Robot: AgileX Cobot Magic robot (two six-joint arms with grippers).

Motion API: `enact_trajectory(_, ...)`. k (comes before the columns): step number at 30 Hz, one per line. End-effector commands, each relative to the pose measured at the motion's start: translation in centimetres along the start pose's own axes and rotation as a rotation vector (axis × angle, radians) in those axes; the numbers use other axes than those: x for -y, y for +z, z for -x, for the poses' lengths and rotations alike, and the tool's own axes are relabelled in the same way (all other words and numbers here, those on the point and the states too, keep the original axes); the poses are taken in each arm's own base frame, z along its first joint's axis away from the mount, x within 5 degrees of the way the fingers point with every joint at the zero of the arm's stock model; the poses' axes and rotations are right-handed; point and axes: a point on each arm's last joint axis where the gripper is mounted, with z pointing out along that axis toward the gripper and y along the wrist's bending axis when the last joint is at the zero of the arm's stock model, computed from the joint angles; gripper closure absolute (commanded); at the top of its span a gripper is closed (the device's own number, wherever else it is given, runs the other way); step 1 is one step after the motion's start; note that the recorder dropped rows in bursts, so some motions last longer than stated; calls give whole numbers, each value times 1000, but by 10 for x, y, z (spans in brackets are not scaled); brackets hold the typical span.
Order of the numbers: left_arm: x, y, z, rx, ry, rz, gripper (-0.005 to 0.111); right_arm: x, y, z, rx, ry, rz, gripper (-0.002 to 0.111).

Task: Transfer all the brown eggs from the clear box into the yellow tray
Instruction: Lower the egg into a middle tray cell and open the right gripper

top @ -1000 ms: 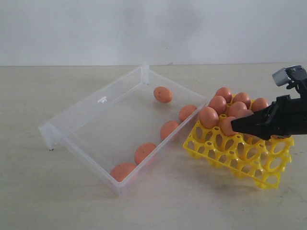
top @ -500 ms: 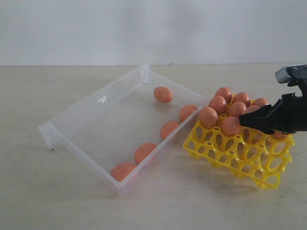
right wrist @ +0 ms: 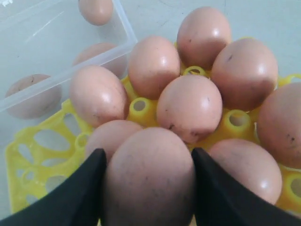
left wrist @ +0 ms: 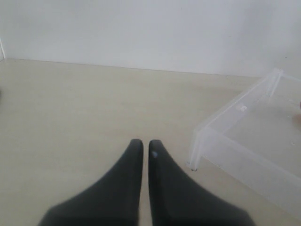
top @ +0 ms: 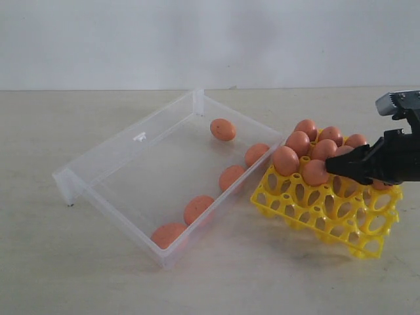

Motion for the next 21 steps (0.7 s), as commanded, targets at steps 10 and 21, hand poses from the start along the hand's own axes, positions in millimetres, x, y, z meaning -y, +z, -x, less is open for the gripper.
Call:
enact_trajectory(10,0,0,0,6,0,-3,103,3,7,-10,-25,26,11,45)
enact_trajectory(21,0,0,0,6,0,-3,103,-17,-2,22,282,128,236,47)
